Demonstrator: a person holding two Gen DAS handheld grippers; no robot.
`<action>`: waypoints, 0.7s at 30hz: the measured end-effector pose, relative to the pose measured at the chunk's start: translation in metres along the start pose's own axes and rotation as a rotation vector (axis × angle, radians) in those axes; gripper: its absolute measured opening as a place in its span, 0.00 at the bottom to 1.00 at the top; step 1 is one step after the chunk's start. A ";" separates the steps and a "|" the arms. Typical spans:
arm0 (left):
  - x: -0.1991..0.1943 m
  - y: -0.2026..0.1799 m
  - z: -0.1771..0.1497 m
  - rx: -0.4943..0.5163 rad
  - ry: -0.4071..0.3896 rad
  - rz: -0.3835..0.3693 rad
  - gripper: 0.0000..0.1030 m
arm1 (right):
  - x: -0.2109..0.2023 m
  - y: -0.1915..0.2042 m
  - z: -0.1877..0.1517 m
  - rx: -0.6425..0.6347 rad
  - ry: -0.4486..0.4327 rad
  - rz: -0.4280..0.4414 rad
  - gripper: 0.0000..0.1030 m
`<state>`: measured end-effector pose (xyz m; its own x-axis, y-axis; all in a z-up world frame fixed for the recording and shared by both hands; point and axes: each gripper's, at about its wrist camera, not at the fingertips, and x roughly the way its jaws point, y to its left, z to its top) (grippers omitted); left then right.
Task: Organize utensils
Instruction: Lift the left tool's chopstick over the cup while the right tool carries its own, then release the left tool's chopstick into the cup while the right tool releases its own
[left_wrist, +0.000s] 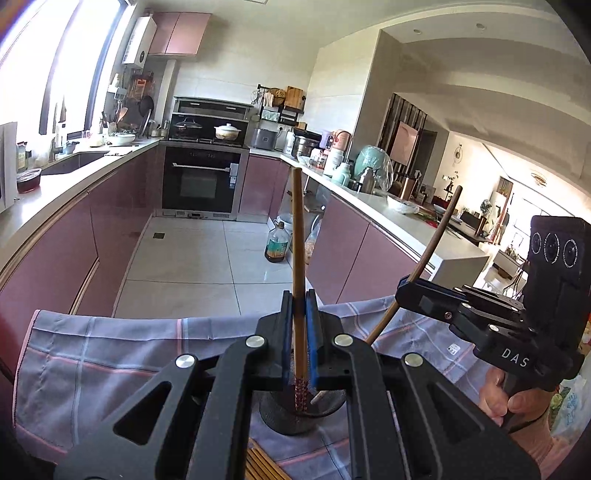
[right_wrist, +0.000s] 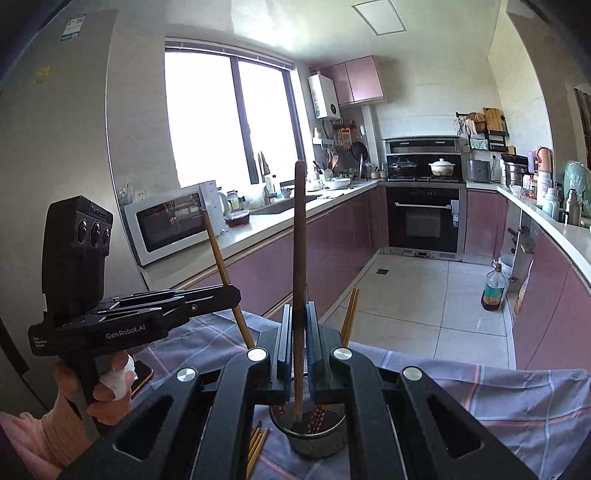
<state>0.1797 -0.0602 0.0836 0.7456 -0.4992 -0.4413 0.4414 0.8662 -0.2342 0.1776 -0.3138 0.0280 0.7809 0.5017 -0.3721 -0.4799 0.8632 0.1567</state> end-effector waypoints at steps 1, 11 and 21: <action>0.006 0.001 -0.002 0.000 0.014 0.003 0.07 | 0.004 0.000 -0.002 0.001 0.015 -0.003 0.05; 0.051 0.010 -0.022 -0.002 0.146 -0.004 0.07 | 0.041 -0.010 -0.020 0.023 0.174 -0.020 0.05; 0.081 0.026 -0.031 -0.018 0.221 -0.002 0.07 | 0.064 -0.021 -0.029 0.073 0.251 -0.050 0.06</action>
<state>0.2366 -0.0776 0.0150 0.6162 -0.4858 -0.6199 0.4322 0.8666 -0.2495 0.2262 -0.3014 -0.0252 0.6753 0.4364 -0.5946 -0.4059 0.8930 0.1944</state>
